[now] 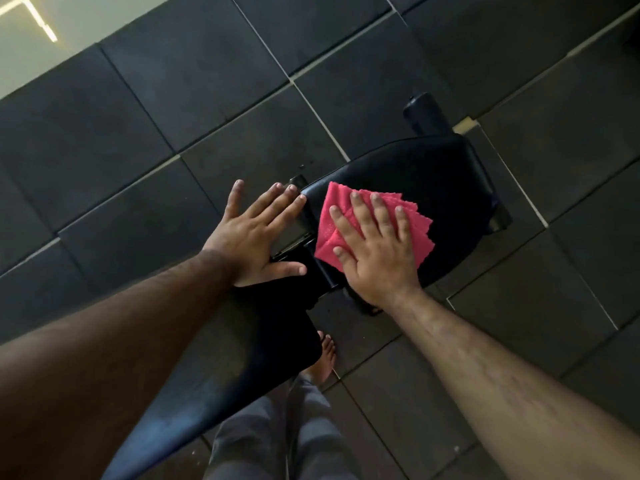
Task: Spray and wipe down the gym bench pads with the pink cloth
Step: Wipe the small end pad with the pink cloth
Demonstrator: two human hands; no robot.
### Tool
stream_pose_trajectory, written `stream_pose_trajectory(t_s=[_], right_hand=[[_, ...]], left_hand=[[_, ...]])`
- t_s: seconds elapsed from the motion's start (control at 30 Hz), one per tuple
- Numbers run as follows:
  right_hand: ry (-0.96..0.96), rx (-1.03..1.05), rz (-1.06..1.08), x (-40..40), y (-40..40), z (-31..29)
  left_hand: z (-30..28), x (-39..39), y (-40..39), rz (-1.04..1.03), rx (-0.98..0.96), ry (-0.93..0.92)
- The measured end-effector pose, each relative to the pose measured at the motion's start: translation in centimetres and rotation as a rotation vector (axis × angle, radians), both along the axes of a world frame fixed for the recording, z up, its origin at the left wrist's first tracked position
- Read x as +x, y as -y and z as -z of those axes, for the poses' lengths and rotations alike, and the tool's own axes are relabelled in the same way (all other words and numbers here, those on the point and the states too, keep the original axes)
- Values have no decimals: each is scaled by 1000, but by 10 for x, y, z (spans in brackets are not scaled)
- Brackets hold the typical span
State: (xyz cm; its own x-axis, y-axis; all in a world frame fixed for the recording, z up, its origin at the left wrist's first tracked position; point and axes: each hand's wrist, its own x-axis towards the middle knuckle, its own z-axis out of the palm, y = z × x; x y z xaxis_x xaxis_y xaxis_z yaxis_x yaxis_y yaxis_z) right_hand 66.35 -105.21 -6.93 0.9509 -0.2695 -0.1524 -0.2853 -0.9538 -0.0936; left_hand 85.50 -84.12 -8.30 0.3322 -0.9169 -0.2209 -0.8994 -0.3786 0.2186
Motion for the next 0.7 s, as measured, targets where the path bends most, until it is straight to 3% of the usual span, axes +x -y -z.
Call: stream_pose_trajectory(t_s=[0.3,0.53,0.7], right_hand=[[-44,24,210,116,13,-2],[47,-9,121,-15,-27,7],[27,31,455,-57,-5,0]], left_hand=[[0,2,-1,-9,-20,-44],[-8,8,4,74,36,-55],[-7,7,21,62,18,-38]])
